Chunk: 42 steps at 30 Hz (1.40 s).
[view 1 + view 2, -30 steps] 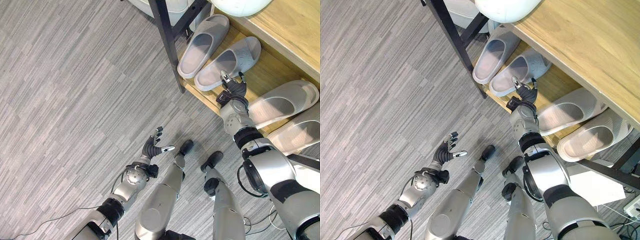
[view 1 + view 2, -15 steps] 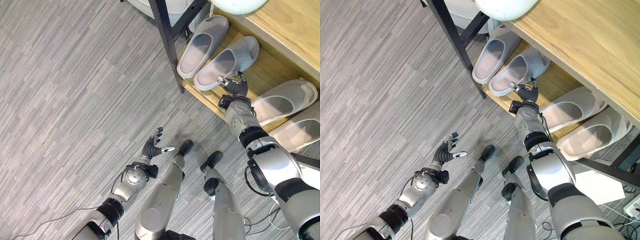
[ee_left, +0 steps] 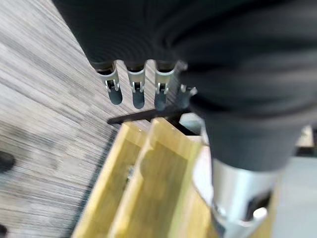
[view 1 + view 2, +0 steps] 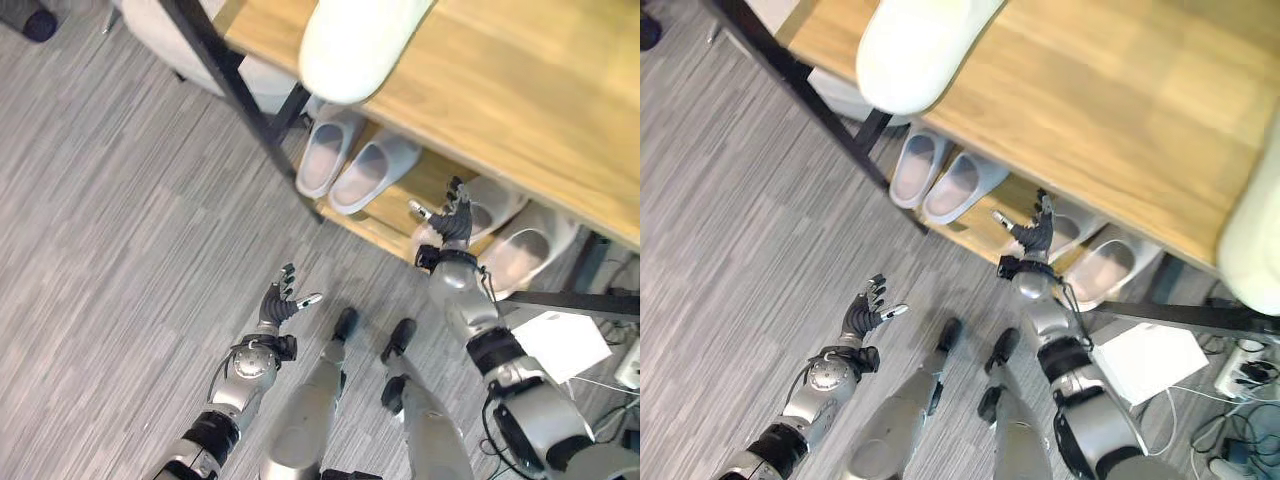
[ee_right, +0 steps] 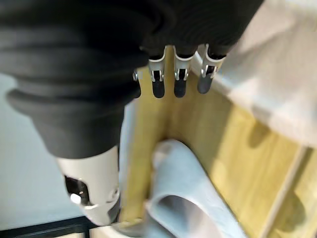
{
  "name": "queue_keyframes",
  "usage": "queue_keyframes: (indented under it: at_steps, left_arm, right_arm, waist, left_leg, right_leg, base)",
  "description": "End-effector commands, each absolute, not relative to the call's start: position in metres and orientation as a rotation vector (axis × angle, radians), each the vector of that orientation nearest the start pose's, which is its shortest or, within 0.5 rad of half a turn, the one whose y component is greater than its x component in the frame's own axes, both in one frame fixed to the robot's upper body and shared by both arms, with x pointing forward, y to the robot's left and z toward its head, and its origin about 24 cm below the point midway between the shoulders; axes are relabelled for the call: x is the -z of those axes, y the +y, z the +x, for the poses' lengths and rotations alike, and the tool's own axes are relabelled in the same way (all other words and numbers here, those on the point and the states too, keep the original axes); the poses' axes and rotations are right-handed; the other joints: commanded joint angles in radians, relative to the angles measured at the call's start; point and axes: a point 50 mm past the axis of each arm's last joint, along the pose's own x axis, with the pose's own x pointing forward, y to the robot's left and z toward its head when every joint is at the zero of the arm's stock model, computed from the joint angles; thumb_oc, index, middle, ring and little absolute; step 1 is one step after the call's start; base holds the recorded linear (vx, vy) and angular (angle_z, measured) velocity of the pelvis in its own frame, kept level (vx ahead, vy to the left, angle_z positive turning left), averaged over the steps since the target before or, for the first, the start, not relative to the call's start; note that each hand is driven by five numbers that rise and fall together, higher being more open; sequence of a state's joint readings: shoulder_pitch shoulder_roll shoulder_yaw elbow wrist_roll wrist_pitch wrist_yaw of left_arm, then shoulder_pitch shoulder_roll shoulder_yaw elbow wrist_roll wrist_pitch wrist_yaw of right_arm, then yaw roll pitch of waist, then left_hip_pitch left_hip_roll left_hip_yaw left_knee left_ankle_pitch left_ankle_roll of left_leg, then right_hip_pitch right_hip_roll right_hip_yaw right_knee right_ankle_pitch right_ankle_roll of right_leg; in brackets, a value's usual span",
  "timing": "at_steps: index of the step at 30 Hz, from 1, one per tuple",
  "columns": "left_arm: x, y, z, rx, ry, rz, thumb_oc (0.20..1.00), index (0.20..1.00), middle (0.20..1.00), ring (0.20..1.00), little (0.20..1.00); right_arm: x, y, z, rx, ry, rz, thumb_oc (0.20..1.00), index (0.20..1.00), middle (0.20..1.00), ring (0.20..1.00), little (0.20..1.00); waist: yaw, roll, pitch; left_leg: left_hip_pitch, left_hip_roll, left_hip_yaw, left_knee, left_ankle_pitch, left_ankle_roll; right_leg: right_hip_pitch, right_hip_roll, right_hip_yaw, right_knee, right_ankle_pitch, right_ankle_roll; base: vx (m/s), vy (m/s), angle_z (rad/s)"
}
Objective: Arrange the slippers neatly on the shoe rack.
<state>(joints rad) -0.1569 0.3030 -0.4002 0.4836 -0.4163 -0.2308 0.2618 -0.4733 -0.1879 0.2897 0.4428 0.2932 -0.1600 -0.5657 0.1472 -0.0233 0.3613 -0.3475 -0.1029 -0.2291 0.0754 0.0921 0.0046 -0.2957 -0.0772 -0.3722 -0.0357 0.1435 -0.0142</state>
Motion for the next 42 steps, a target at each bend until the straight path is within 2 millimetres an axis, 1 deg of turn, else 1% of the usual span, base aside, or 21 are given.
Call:
queue_keyframes:
  at_steps: [1,4,6,7,8,12,16,17,18,19,20,23,27,28,29,30,31,32,35,36,42]
  left_arm:
    - [0.03,0.164,0.25,-0.026,0.236,0.029,1.0,1.0,1.0,1.0,1.0]
    - [0.037,0.175,0.242,-0.059,0.274,0.045,1.0,1.0,1.0,1.0,1.0]
    - [0.039,0.185,0.237,-0.064,0.285,0.075,1.0,1.0,1.0,1.0,1.0]
    - [0.039,0.185,0.237,-0.064,0.285,0.075,1.0,1.0,1.0,1.0,1.0]
    - [0.036,0.187,0.236,-0.041,0.273,0.111,1.0,1.0,1.0,1.0,1.0]
    - [0.029,0.187,0.236,0.068,0.235,0.232,1.0,1.0,1.0,1.0,1.0]
    - [0.022,0.178,0.234,0.26,0.204,0.38,1.0,1.0,1.0,1.0,1.0]
    - [0.013,0.171,0.235,0.39,0.16,0.483,1.0,1.0,1.0,1.0,1.0]
    - [-0.014,0.151,0.237,0.614,0.027,0.603,1.0,1.0,1.0,1.0,1.0]
    - [-0.035,0.135,0.235,0.737,-0.07,0.593,1.0,1.0,1.0,1.0,1.0]
    - [-0.046,0.128,0.234,0.785,-0.115,0.571,1.0,1.0,1.0,1.0,1.0]
    - [-0.081,0.109,0.233,0.883,-0.223,0.387,1.0,1.0,1.0,1.0,1.0]
    - [-0.125,0.096,0.234,0.915,-0.353,0.083,1.0,1.0,1.0,1.0,1.0]
    - [-0.134,0.095,0.235,0.904,-0.386,0.028,1.0,1.0,1.0,1.0,1.0]
    - [-0.154,0.098,0.239,0.844,-0.48,-0.054,1.0,1.0,1.0,1.0,1.0]
    - [-0.176,0.106,0.243,0.746,-0.595,-0.066,1.0,1.0,1.0,1.0,1.0]
    - [-0.193,0.12,0.254,0.567,-0.71,0.003,1.0,1.0,1.0,1.0,1.0]
    - [-0.2,0.128,0.258,0.483,-0.758,0.067,1.0,1.0,1.0,1.0,1.0]
    - [-0.212,0.149,0.269,0.261,-0.841,0.252,1.0,1.0,1.0,1.0,1.0]
    - [-0.22,0.162,0.278,0.11,-0.888,0.451,1.0,1.0,1.0,1.0,1.0]
    - [-0.232,0.202,0.295,-0.165,-0.901,0.954,1.0,1.0,1.0,1.0,1.0]
  right_arm:
    - [-0.085,-0.128,0.329,0.139,-0.174,-0.031,1.0,1.0,1.0,1.0,1.0]
    - [-0.069,-0.13,0.312,0.054,-0.131,-0.051,1.0,1.0,1.0,1.0,1.0]
    - [-0.056,-0.136,0.295,-0.033,-0.09,-0.045,1.0,1.0,1.0,1.0,1.0]
    - [-0.056,-0.136,0.294,-0.034,-0.089,-0.045,1.0,1.0,1.0,1.0,1.0]
    - [-0.048,-0.144,0.282,-0.079,-0.063,-0.061,1.0,1.0,1.0,1.0,1.0]
    - [-0.024,-0.163,0.253,-0.141,0.03,-0.148,1.0,1.0,1.0,1.0,1.0]
    - [0.009,-0.18,0.225,-0.157,0.18,-0.205,1.0,1.0,1.0,1.0,1.0]
    - [0.024,-0.188,0.212,-0.164,0.265,-0.194,1.0,1.0,1.0,1.0,1.0]
    - [0.04,-0.193,0.2,-0.192,0.352,-0.198,1.0,1.0,1.0,1.0,1.0]
    - [0.05,-0.193,0.195,-0.216,0.404,-0.21,1.0,1.0,1.0,1.0,1.0]
    - [0.055,-0.191,0.194,-0.229,0.426,-0.219,1.0,1.0,1.0,1.0,1.0]
    - [0.063,-0.184,0.19,-0.263,0.465,-0.212,1.0,1.0,1.0,1.0,1.0]
    - [0.072,-0.176,0.184,-0.275,0.504,-0.197,1.0,1.0,1.0,1.0,1.0]
    - [0.073,-0.174,0.183,-0.279,0.507,-0.194,1.0,1.0,1.0,1.0,1.0]
    - [0.076,-0.171,0.18,-0.273,0.516,-0.18,1.0,1.0,1.0,1.0,1.0]
    - [0.076,-0.169,0.178,-0.259,0.515,-0.157,1.0,1.0,1.0,1.0,1.0]
    - [0.077,-0.166,0.178,-0.249,0.516,-0.13,1.0,1.0,1.0,1.0,1.0]
    - [0.078,-0.166,0.178,-0.245,0.515,-0.125,1.0,1.0,1.0,1.0,1.0]
    - [0.077,-0.165,0.179,-0.237,0.504,-0.109,1.0,1.0,1.0,1.0,1.0]
    - [0.076,-0.167,0.18,-0.226,0.496,-0.107,1.0,1.0,1.0,1.0,1.0]
    - [0.07,-0.168,0.183,-0.239,0.453,-0.123,1.0,1.0,1.0,1.0,1.0]
  waist:
    - [0.012,-0.01,-0.052]
    - [-0.012,-0.024,-0.093]
    - [-0.036,-0.028,-0.129]
    - [-0.036,-0.028,-0.129]
    - [-0.054,-0.023,-0.151]
    - [-0.089,-0.012,-0.184]
    - [-0.121,0.005,-0.206]
    - [-0.136,0.012,-0.216]
    - [-0.152,0.021,-0.23]
    - [-0.159,0.028,-0.242]
    - [-0.162,0.03,-0.248]
    - [-0.169,0.035,-0.256]
    - [-0.174,0.039,-0.265]
    - [-0.174,0.039,-0.266]
    - [-0.173,0.04,-0.267]
    - [-0.172,0.04,-0.268]
    - [-0.167,0.04,-0.27]
    - [-0.165,0.041,-0.27]
    - [-0.165,0.043,-0.268]
    - [-0.167,0.043,-0.268]
    - [-0.173,0.045,-0.273]
  left_leg:
    - [0.125,0.029,-0.006,-0.097,-0.124,0.023]
    - [0.185,0.043,0.019,-0.133,-0.122,0.021]
    - [0.233,0.052,0.041,-0.163,-0.117,0.016]
    - [0.234,0.052,0.042,-0.163,-0.118,0.016]
    - [0.249,0.054,0.051,-0.163,-0.122,0.01]
    - [0.278,0.057,0.076,-0.163,-0.13,0.001]
    - [0.315,0.067,0.12,-0.163,-0.149,0.009]
    - [0.334,0.072,0.134,-0.163,-0.157,0.013]
    - [0.359,0.076,0.148,-0.163,-0.169,0.013]
    - [0.372,0.078,0.152,-0.163,-0.174,0.012]
    - [0.378,0.078,0.154,-0.163,-0.177,0.011]
    - [0.393,0.08,0.158,-0.163,-0.182,0.01]
    - [0.401,0.08,0.155,-0.163,-0.183,0.008]
    - [0.403,0.08,0.154,-0.163,-0.183,0.008]
    - [0.407,0.078,0.152,-0.163,-0.182,0.007]
    - [0.41,0.078,0.149,-0.163,-0.182,0.006]
    - [0.411,0.079,0.144,-0.163,-0.18,0.004]
    - [0.413,0.079,0.143,-0.163,-0.179,0.003]
    - [0.416,0.079,0.144,-0.163,-0.178,0.001]
    - [0.416,0.08,0.146,-0.163,-0.178,0.0]
    - [0.421,0.082,0.155,-0.163,-0.182,-0.003]
  right_leg:
    - [0.201,-0.039,-0.009,0.046,-0.226,0.082]
    - [0.248,-0.028,0.009,0.002,-0.21,0.085]
    - [0.289,-0.017,0.024,-0.037,-0.198,0.088]
    - [0.292,-0.017,0.024,-0.039,-0.197,0.088]
    - [0.307,-0.014,0.03,-0.051,-0.195,0.089]
    - [0.324,-0.012,0.046,-0.052,-0.2,0.096]
    - [0.336,-0.005,0.095,-0.052,-0.2,0.099]
    - [0.344,-0.001,0.116,-0.052,-0.202,0.099]
    - [0.359,0.003,0.137,-0.052,-0.207,0.099]
    - [0.369,0.005,0.142,-0.052,-0.211,0.099]
    - [0.374,0.006,0.145,-0.052,-0.214,0.099]
    - [0.384,0.009,0.151,-0.052,-0.219,0.097]
    - [0.394,0.011,0.153,-0.052,-0.227,0.092]
    - [0.398,0.011,0.153,-0.052,-0.228,0.09]
    - [0.405,0.012,0.15,-0.052,-0.231,0.087]
    - [0.412,0.012,0.146,-0.052,-0.235,0.084]
    - [0.417,0.012,0.143,-0.052,-0.238,0.08]
    - [0.418,0.012,0.143,-0.052,-0.238,0.079]
    - [0.421,0.013,0.142,-0.052,-0.238,0.079]
    - [0.42,0.012,0.142,-0.052,-0.236,0.081]
    - [0.42,0.012,0.146,-0.052,-0.231,0.086]
  base:
    - [0.02,-0.059,-0.19]
    - [0.01,-0.065,-0.25]
    - [-0.01,-0.065,-0.36]
    - [-0.02,-0.046,-0.45]
    - [-0.02,-0.038,-0.3]
    - [-0.02,-0.04,-0.08]
    - [0.0,-0.027,-0.33]
    - [0.03,-0.093,-0.48]
    - [0.06,-0.115,-0.49]
    - [0.06,-0.107,-0.44]
    - [0.04,-0.066,-0.34]
    - [0.01,-0.056,-0.14]
    - [0.0,-0.055,-0.04]
    - [0.0,-0.064,0.08]
    - [-0.02,-0.082,0.07]
    - [-0.03,-0.098,0.05]
    - [-0.02,-0.071,0.03]
    - [-0.01,-0.045,0.07]
    - [-0.01,-0.012,0.08]
    - [0.0,-0.004,0.06]
    - [0.01,0.003,0.03]
